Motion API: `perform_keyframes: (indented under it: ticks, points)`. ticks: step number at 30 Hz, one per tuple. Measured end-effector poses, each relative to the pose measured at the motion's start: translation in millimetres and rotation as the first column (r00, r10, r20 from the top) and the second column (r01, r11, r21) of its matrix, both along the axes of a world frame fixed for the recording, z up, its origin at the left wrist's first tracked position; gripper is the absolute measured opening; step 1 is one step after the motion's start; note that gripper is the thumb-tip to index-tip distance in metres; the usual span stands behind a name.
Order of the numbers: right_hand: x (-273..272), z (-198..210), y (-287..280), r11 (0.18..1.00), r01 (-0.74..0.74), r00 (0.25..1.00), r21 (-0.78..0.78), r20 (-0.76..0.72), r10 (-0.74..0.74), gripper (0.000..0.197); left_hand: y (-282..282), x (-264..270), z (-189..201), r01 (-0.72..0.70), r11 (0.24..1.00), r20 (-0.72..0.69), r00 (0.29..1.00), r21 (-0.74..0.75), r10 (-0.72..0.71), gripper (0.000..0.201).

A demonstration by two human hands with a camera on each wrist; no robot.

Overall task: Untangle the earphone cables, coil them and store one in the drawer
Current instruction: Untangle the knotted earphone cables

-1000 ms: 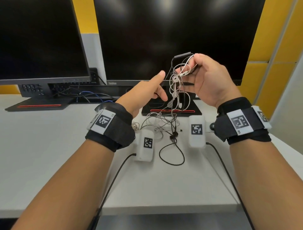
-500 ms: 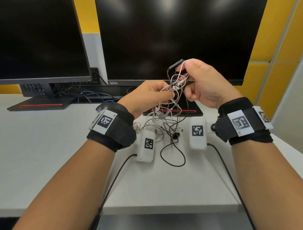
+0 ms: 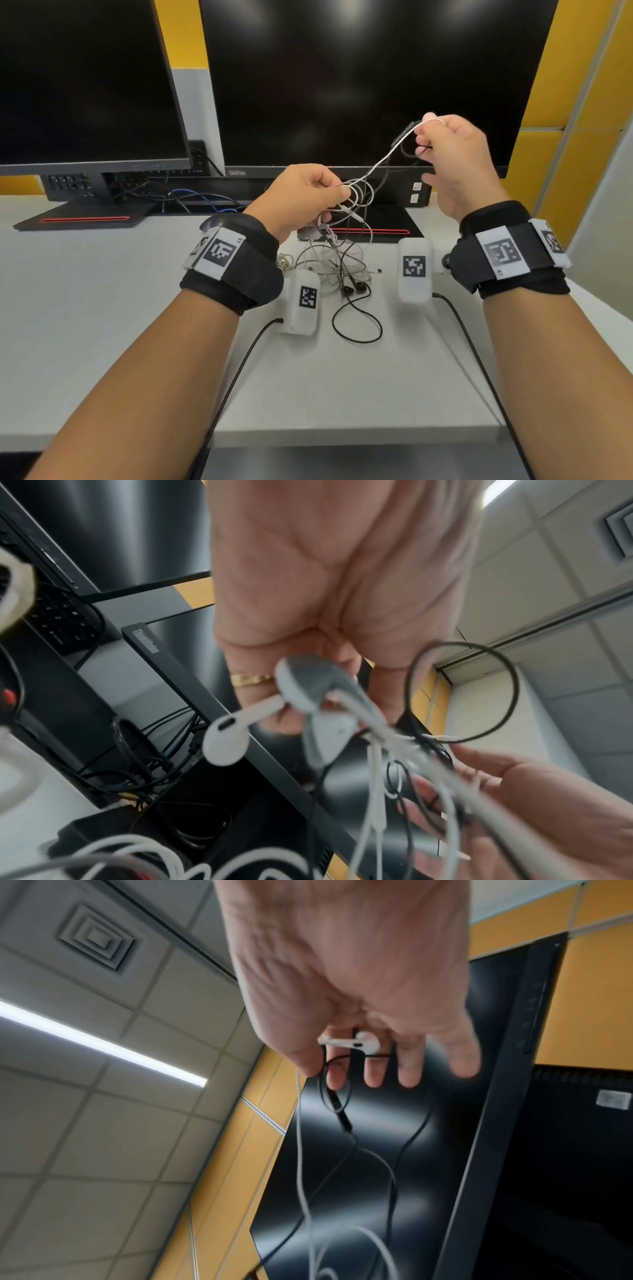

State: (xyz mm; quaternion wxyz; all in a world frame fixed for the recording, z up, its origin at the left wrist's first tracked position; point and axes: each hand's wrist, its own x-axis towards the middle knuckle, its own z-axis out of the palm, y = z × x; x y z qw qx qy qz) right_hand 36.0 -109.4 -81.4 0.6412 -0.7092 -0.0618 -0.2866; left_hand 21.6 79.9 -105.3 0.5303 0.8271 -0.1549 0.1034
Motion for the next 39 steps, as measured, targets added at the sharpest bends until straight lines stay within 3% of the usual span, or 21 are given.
perform_keyframes:
  ticks: [3,6,8,12,16,19,22,26,29,34,39]
  points:
    - [0,0,-1,0.998,0.054,0.998,-0.038,-0.024,-0.055,0.023,2,5,-1,-0.057,0.996,0.02,0.998,-0.07,0.058,0.013]
    - [3,3,3,0.986,0.077,0.986,-0.151,-0.132,-0.097,0.008,0,5,0,-0.041,0.981,0.013,0.999,-0.192,0.044,0.01]
    - [1,5,5,0.963,0.074,0.975,-0.259,-0.184,-0.124,0.025,-2,4,2,0.021,0.97,0.026,1.0,-0.241,-0.016,0.014]
    - [-5,3,5,0.947,-0.028,0.966,-0.321,-0.251,-0.057,0.037,-5,-1,3,0.111,0.941,-0.012,0.993,-0.32,-0.121,0.017]
    - [-7,5,11,0.902,-0.169,0.952,-0.396,-0.303,0.045,0.024,-8,-1,1,0.143,0.907,-0.013,0.987,-0.395,-0.161,0.015]
    - [-12,0,13,0.84,-0.34,0.923,-0.422,-0.319,0.213,0.018,-8,0,1,0.235,0.89,0.067,0.972,-0.39,-0.227,0.017]
    - [-11,-8,12,0.81,-0.461,0.881,-0.361,-0.3,0.367,0.028,-8,-1,1,0.272,0.893,0.109,0.962,-0.358,-0.249,0.019]
    - [-7,-8,12,0.815,-0.431,0.899,-0.387,-0.264,0.349,0.006,-7,-3,0,0.19,0.95,0.18,0.973,-0.249,-0.147,0.02]
    - [-4,-7,8,0.833,-0.356,0.933,-0.424,-0.216,0.288,0.017,-6,-1,1,0.064,0.978,0.232,0.973,-0.201,-0.016,0.023]
    - [-7,0,10,0.917,-0.326,0.939,-0.228,-0.19,0.287,0.046,-2,4,0,0.043,0.979,0.19,0.982,-0.199,-0.005,0.02]
    - [-7,1,-1,0.884,-0.466,0.864,0.039,-0.196,0.464,0.081,-1,2,1,-0.011,0.999,0.198,0.98,-0.052,0.022,0.007]
